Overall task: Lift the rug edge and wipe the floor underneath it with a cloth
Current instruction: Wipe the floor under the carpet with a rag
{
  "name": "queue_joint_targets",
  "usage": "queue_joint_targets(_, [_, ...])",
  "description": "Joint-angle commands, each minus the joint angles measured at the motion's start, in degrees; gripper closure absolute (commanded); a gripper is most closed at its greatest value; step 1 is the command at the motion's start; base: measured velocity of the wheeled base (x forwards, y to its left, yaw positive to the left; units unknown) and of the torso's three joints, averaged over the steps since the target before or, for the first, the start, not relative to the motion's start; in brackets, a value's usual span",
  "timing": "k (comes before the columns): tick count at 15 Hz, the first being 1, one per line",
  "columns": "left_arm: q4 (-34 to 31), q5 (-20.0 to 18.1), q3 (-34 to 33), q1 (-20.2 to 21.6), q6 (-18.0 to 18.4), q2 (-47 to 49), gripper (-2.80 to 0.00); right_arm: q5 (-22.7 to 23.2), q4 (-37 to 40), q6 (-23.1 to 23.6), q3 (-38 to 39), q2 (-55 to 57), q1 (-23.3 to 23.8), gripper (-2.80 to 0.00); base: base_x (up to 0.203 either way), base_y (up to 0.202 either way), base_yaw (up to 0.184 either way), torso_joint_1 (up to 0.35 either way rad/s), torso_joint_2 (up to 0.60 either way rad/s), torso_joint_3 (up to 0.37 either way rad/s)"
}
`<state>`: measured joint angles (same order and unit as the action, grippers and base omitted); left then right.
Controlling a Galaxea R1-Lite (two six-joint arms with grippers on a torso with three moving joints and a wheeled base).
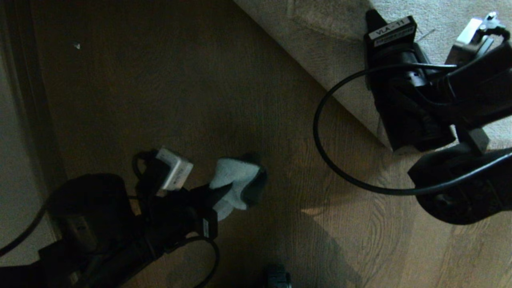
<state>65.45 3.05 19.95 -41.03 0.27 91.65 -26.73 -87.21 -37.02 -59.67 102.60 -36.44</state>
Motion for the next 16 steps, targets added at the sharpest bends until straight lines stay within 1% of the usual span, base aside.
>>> queue_joint_targets(1, [0.4, 0.0, 2.1, -0.3, 0.0, 4.3, 0.00, -0.2, -2.7, -0.2, -0.1, 0.2, 0.0, 0.00, 0.000, 0.000, 0.000, 0.000, 0.00, 0.000])
queue_joint_targets(8, [0.4, 0.2, 14.3, -0.4, -0.3, 13.9, 0.00, -0.2, -2.7, -0.2, -0.1, 0.8, 0.1, 0.00, 0.000, 0.000, 0.000, 0.000, 0.00, 0.000])
queue_joint_targets(14, [0.4, 0.7, 29.1, 0.0, -0.6, 19.7, 0.00, -0.2, -2.7, -0.2, -0.1, 0.9, 0.1, 0.00, 0.000, 0.000, 0.000, 0.000, 0.00, 0.000])
queue_joint_targets(16, [0.5, 0.8, 33.6, 1.6, -0.6, 20.9, 0.00, -0.2, -2.7, -0.2, 0.0, 0.9, 0.1, 0.00, 0.000, 0.000, 0.000, 0.000, 0.00, 0.000])
